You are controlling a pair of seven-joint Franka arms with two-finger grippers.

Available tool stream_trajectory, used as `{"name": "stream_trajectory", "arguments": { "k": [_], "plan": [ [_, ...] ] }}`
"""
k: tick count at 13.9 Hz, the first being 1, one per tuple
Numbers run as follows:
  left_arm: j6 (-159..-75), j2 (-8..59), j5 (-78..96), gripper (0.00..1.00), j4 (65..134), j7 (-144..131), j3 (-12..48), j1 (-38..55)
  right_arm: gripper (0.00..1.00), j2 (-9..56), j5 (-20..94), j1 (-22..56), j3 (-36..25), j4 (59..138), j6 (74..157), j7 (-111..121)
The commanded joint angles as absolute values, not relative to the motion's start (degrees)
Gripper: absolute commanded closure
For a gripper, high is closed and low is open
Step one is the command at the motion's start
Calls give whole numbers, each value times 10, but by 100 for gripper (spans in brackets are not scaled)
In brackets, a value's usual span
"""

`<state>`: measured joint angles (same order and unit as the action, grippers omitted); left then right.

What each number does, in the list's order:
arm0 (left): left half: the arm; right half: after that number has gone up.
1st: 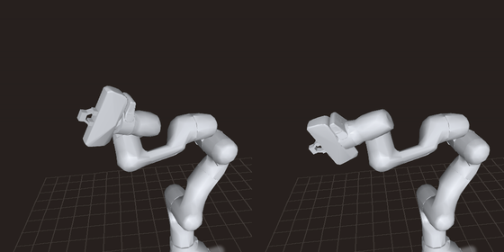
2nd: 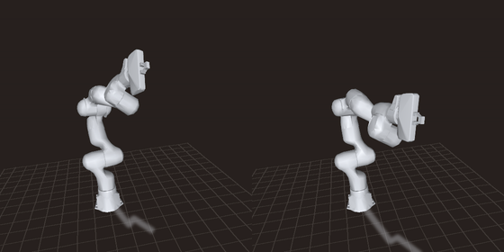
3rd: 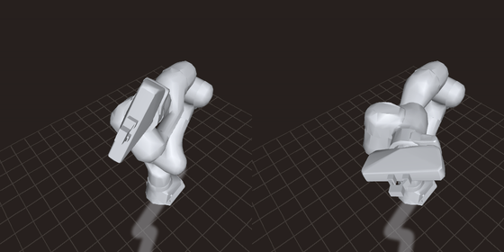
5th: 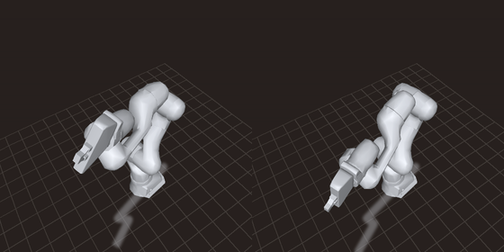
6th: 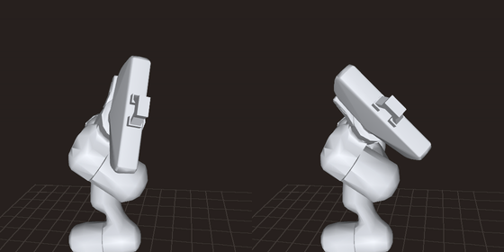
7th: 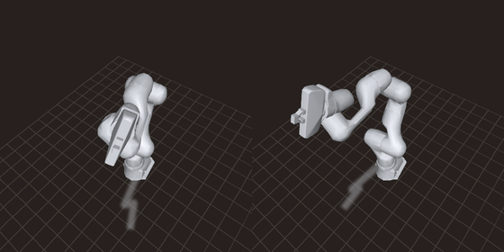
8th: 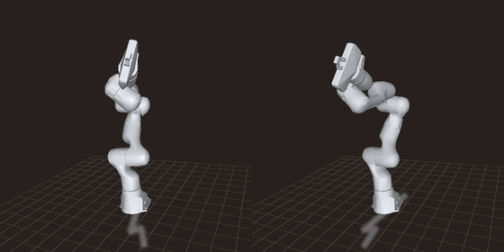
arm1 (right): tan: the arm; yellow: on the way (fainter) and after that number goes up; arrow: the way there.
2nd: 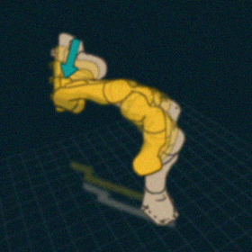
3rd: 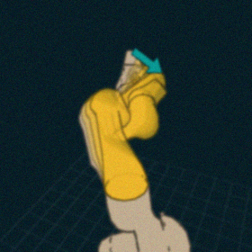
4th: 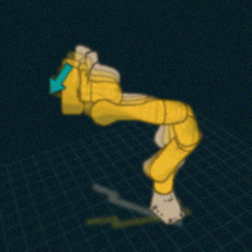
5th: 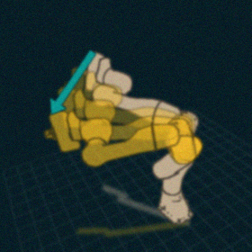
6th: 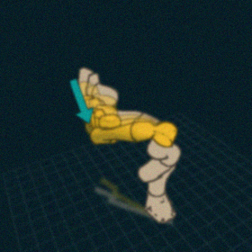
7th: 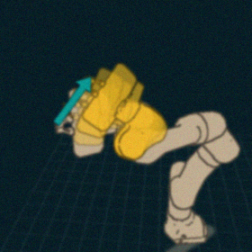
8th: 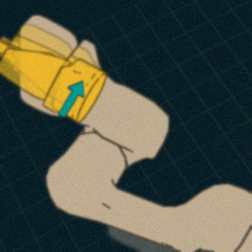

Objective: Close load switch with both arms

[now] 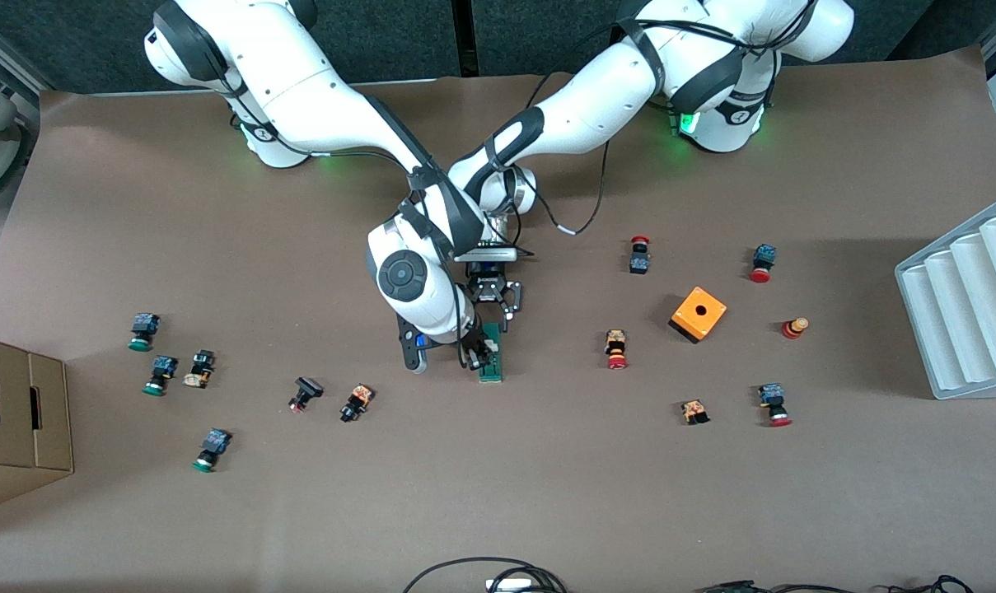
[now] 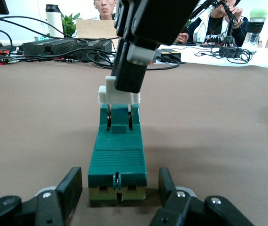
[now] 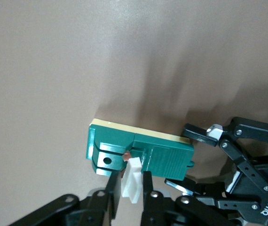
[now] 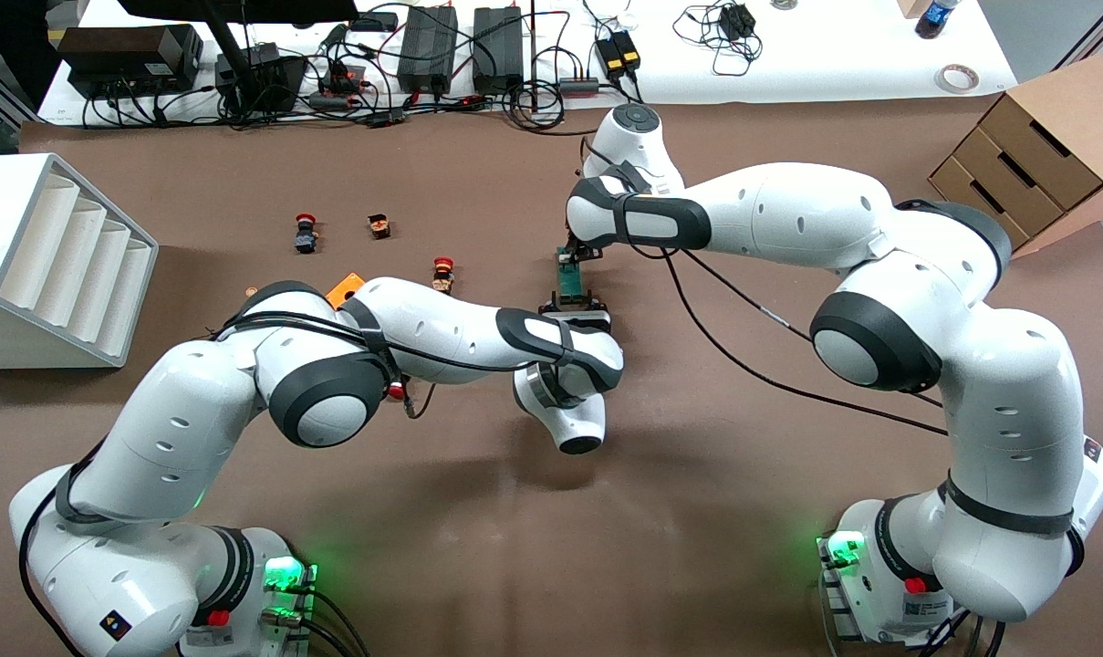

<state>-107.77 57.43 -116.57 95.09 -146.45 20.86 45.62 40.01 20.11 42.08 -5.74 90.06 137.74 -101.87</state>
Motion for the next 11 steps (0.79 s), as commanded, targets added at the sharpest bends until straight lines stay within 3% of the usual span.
{"name": "stream_trajectory", "arguments": {
  "k": [1, 11],
  "plan": [
    [-1083, 594, -1175, 27, 930, -1472, 202, 464, 77, 412, 222, 417, -59, 875, 1375, -1012],
    [-1082, 594, -1175, 27, 930, -1472, 202, 464, 78, 460, 233, 412, -60, 815, 1375, -1015]
  ]
}}
